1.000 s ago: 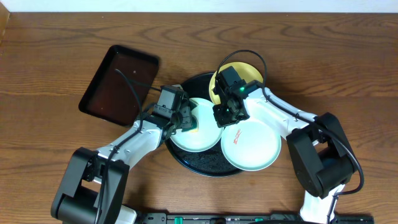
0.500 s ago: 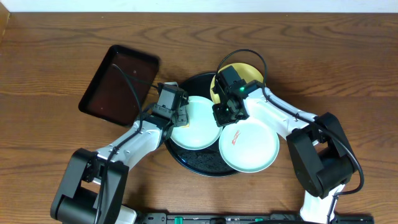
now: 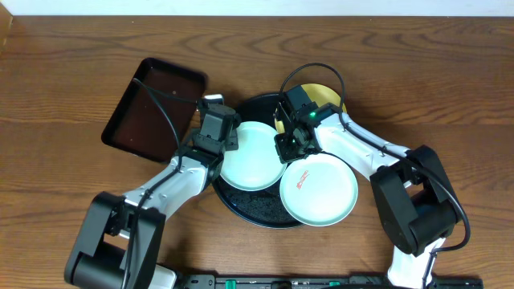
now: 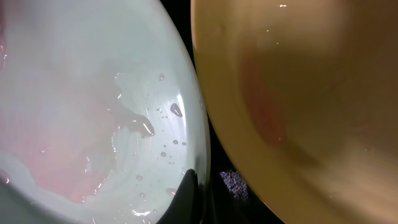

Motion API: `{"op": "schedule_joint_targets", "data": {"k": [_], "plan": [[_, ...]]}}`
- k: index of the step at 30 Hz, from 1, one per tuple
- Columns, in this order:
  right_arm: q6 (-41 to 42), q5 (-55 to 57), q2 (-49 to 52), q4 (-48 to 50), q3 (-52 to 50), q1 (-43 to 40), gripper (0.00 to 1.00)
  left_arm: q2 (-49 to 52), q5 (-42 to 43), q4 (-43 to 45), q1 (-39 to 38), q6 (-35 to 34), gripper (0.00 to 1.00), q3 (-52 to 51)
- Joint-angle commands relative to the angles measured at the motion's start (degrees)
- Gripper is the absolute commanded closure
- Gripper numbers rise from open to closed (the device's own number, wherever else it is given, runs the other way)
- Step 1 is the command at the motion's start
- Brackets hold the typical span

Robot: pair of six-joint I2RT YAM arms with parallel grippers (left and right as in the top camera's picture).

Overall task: Clean dirty plates on tray and stack at the side
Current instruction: 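Lift the sponge off the plate and move left gripper toward black tray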

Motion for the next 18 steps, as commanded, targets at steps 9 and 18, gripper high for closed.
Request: {"op": "schedule_joint_targets", "data": {"k": [9,18], "plan": [[-2.25,2.95,0.70,-1.51,-0.37,-0.20,0.99,-15.45,-5.95,-3.48,1.31,-0.52,0.93,-0.35],[-2.91,2.95,-0.04,-2.93,2.29,0.46,0.99,-17.77,4.68,-10.32,5.60,-1.64,0.92,-0.35]]}}
